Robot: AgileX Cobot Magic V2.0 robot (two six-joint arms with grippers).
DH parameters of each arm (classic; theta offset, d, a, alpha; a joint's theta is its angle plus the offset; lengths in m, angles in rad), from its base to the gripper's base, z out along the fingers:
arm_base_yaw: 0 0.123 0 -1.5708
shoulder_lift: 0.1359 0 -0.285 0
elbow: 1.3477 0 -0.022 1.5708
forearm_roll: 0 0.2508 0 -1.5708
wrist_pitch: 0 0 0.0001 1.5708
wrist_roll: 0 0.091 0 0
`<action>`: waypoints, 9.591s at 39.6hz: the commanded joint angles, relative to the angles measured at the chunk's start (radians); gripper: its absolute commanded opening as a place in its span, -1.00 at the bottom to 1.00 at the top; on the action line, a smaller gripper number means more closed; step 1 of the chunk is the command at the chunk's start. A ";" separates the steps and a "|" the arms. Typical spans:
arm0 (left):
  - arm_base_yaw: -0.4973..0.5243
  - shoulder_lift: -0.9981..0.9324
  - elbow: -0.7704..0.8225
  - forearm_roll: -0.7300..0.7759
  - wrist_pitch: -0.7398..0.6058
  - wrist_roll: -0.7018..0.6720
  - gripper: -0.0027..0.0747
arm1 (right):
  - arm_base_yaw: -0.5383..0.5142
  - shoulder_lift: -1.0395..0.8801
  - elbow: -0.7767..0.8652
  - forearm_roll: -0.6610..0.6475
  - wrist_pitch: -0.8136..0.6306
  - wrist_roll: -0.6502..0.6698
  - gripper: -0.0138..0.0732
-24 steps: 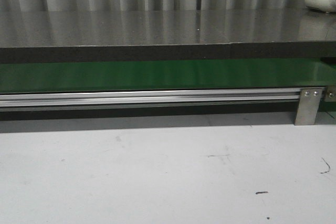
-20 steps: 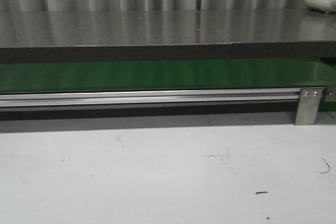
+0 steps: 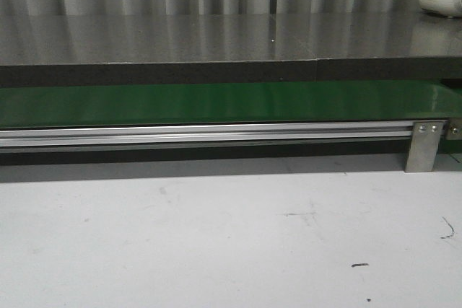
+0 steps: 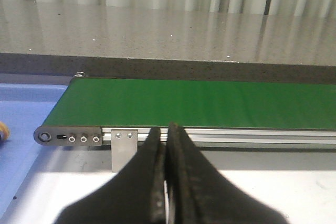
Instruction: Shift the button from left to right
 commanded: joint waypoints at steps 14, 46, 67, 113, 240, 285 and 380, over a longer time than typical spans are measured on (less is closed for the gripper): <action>-0.006 -0.017 0.029 -0.007 -0.086 -0.010 -0.99 | -0.001 -0.017 -0.009 0.001 -0.076 -0.004 -0.84; -0.006 0.282 -0.509 0.077 0.043 -0.010 -0.99 | 0.000 0.228 -0.519 0.001 0.107 -0.003 -0.84; -0.006 0.409 -0.572 0.077 0.107 -0.010 -0.07 | 0.000 0.432 -0.617 0.001 0.176 -0.004 0.02; 0.157 1.273 -1.275 0.244 0.729 -0.074 0.58 | 0.000 0.432 -0.617 0.001 0.177 -0.004 0.80; 0.359 1.940 -1.921 -0.071 1.087 0.244 -0.68 | 0.000 0.432 -0.617 0.001 0.177 -0.004 0.80; 0.202 2.028 -1.923 -0.081 1.148 0.170 0.50 | 0.000 0.432 -0.617 0.001 0.177 -0.004 0.80; 0.134 0.204 -0.380 -0.097 0.186 0.200 -0.99 | 0.000 0.432 -0.617 0.001 0.177 -0.004 0.80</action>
